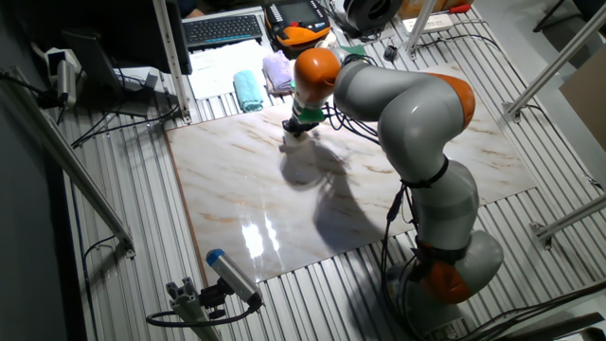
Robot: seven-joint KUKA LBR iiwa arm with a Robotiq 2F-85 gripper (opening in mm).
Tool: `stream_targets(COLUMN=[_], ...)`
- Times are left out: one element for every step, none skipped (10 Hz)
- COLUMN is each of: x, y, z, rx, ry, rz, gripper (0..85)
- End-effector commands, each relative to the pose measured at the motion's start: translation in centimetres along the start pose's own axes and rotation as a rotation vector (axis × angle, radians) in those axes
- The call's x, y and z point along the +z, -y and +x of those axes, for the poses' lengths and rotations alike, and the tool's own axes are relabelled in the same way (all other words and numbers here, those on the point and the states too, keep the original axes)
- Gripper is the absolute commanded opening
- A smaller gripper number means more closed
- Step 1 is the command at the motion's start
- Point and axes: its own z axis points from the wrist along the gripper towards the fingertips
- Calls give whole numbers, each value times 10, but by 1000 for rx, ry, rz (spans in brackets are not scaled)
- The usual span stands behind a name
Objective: Clean the tabletop with a sponge
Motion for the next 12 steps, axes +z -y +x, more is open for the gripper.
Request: stream_targets(x=[0, 0, 0, 1, 1, 3, 2, 2, 1, -2, -2, 1], y=[0, 0, 0, -2, -2, -1, 2, 5, 11, 15, 19, 20], z=[0, 0, 0, 2, 2, 3, 0, -4, -9, -13, -16, -16], rx=[-1, -4, -13, -9, -8, -33, -61, -78, -111, -128, -151, -164], ry=[-4, -6, -6, -12, -20, -21, -17, -9, -2, 2, 15, 24], rz=[10, 19, 32, 33, 28, 27, 40, 45, 59, 45, 55, 62], gripper=[0, 0, 0, 0, 0, 0, 0, 0, 0, 0, 0, 0])
